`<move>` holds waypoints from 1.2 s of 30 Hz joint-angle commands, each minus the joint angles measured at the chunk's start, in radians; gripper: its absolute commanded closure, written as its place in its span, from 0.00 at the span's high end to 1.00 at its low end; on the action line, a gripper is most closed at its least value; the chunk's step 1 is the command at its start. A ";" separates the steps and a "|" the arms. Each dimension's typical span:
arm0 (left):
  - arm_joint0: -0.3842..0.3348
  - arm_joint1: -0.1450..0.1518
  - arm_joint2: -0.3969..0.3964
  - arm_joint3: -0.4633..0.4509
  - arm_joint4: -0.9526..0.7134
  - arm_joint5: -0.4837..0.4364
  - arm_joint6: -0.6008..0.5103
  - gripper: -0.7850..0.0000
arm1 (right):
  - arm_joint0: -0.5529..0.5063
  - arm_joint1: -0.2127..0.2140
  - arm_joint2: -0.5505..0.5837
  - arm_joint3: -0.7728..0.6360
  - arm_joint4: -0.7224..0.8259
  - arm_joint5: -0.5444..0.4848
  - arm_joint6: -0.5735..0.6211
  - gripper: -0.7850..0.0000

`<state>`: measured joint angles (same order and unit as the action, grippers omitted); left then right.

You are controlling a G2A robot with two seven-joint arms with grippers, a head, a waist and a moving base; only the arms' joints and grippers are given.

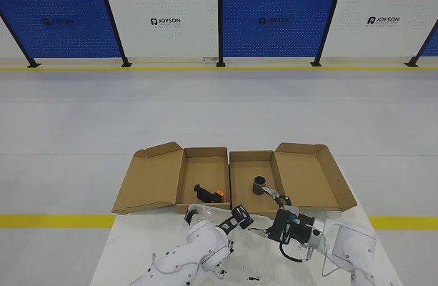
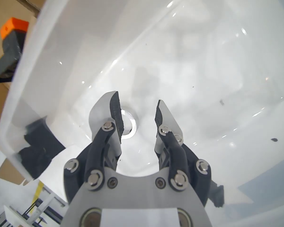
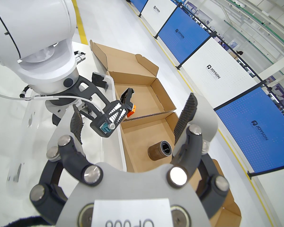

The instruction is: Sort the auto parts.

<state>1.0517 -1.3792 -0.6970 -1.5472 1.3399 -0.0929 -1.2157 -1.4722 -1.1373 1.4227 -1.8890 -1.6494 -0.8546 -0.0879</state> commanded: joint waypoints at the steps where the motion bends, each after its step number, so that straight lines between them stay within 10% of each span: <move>1: 0.009 0.002 -0.010 -0.006 0.019 0.023 -0.003 0.44 | 0.000 0.000 0.000 0.000 0.000 0.000 0.000 1.00; 14: 0.108 0.036 -0.159 -0.054 -0.012 0.028 -0.037 0.57 | 0.000 0.000 0.000 0.000 0.000 0.000 0.000 1.00; 36: 0.017 0.006 -0.114 0.102 -0.088 -0.005 -0.022 0.49 | 0.000 0.000 0.000 0.000 0.000 0.000 0.000 1.00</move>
<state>1.0706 -1.3728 -0.8112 -1.4488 1.2486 -0.1000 -1.2405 -1.4722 -1.1373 1.4227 -1.8890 -1.6494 -0.8546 -0.0879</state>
